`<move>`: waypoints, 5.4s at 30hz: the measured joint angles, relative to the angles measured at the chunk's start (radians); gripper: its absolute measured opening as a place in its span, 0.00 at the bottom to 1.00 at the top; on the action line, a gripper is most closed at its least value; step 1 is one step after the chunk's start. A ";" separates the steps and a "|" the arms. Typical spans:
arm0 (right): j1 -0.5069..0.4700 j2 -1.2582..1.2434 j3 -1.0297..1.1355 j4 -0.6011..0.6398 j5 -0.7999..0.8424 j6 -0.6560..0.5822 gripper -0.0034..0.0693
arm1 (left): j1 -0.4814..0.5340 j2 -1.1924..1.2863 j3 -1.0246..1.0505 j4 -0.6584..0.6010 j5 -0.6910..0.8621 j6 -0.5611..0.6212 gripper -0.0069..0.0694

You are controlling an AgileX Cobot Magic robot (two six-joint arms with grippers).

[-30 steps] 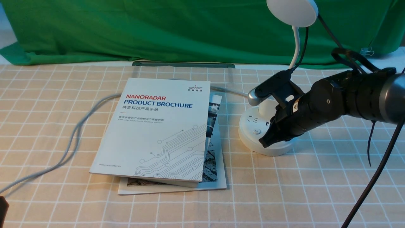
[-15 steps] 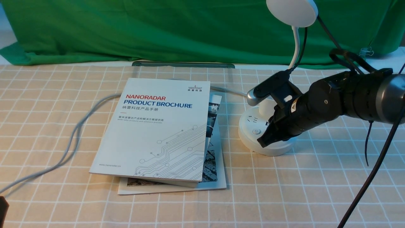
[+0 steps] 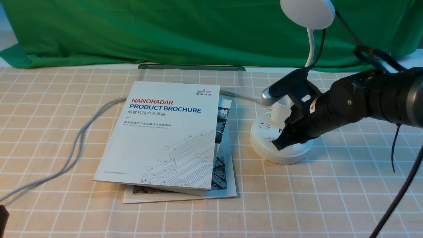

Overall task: Turn on the table lamp on the light coffee tablecloth with your hand.
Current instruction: 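Press the button on the base of the white desk lamp with the right gripper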

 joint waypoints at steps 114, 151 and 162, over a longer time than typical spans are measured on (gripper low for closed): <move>-0.001 0.053 0.000 0.000 0.014 0.023 0.09 | 0.000 0.000 0.000 0.000 0.000 0.000 0.12; -0.002 0.072 0.044 -0.009 -0.094 0.023 0.09 | 0.000 0.000 0.000 0.000 0.000 0.000 0.12; -0.002 -0.037 0.067 -0.011 -0.071 0.023 0.09 | 0.000 0.000 0.000 0.000 0.000 0.000 0.12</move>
